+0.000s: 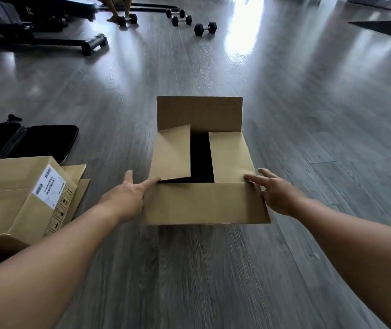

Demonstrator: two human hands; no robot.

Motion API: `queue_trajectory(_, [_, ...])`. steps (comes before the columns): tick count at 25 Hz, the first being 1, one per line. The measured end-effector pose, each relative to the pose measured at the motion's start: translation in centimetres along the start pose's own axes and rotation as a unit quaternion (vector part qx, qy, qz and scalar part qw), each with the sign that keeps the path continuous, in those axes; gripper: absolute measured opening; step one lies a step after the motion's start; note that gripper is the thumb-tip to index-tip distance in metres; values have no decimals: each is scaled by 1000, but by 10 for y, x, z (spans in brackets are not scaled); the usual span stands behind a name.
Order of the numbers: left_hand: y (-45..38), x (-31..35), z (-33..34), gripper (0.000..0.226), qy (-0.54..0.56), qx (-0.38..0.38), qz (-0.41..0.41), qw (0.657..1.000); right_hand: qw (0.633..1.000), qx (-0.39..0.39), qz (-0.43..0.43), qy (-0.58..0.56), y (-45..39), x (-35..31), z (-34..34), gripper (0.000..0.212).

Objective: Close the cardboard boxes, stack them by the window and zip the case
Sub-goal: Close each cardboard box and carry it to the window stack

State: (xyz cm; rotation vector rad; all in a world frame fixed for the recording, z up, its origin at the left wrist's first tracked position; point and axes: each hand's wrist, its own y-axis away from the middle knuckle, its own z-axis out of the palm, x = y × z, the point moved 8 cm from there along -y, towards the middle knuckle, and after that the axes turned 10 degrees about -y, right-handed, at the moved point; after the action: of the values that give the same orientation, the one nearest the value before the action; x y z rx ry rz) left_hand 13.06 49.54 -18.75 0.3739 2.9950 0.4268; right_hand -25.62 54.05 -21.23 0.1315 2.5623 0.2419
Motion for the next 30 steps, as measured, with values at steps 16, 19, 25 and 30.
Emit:
queue_trajectory(16, [-19, -7, -9, 40, 303, 72, 73, 948, 920, 190, 80, -333, -15, -14, -26, 53])
queue_trajectory(19, [-20, -11, -12, 34, 393, 124, -5, 911, 950, 220, 113, -192, -14, -25, -25, 83])
queue_trajectory(25, [-20, -11, -3, 68, 266, 52, -15, 963, 984, 164, -6, -64, 6, -40, -10, 52])
queue_trajectory(30, [-25, -8, -5, 72, 226, 0, 0, 974, 980, 196, 24, -36, -18, -44, -24, 51])
